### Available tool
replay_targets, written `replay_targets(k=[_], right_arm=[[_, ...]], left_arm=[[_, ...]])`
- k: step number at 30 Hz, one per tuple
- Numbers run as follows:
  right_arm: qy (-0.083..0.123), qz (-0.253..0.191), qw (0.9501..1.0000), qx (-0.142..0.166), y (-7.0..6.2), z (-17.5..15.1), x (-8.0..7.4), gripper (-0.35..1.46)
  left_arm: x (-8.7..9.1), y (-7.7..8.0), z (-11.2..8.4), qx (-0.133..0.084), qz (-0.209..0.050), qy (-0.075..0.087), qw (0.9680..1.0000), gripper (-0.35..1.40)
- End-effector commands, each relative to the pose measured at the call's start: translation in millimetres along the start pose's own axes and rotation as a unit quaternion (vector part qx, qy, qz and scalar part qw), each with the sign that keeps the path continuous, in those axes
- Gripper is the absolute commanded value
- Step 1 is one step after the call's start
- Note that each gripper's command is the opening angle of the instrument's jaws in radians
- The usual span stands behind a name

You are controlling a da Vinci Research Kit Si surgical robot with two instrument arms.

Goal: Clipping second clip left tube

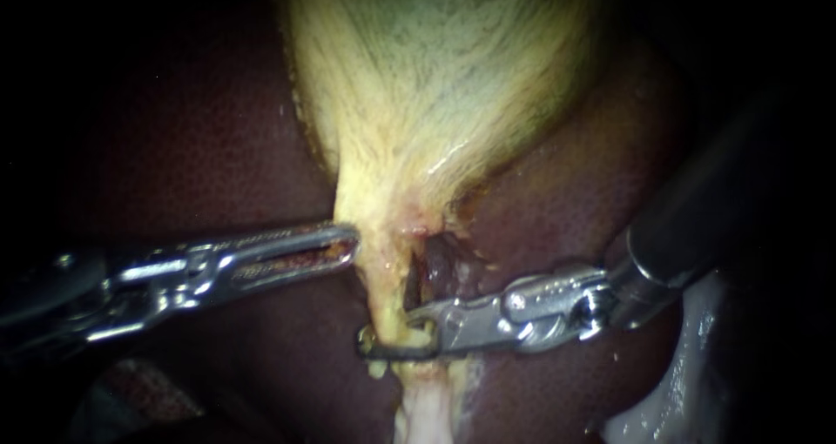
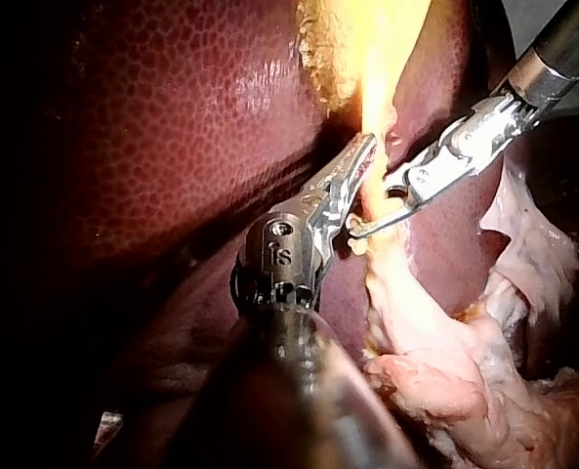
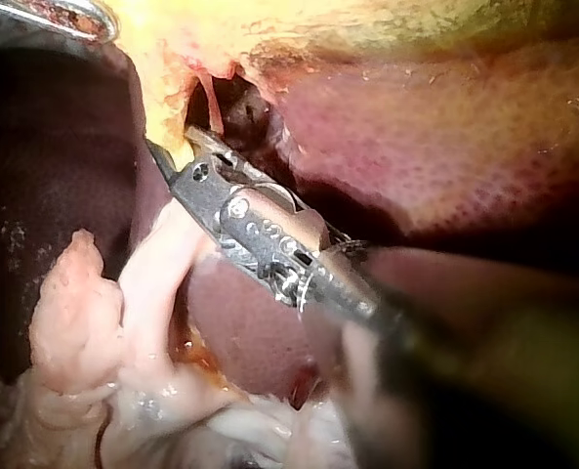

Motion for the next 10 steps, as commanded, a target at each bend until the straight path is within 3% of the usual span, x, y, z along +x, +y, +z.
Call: replay_targets(k=[1, 10], right_arm=[[-0.002, -0.001, 1.0000, -0.001, -0.1, 0.3, -0.3, -0.35], [-0.004, -0.002, 1.0000, -0.001, -0.3, 0.5, -0.4, -0.35]], left_arm=[[0.0, 0.0, 0.0, 0.000, 0.000, 0.000, 1.0000, -0.35], [0.0, 0.2, 0.2, 0.000, 0.000, 0.000, 1.0000, -0.35]])
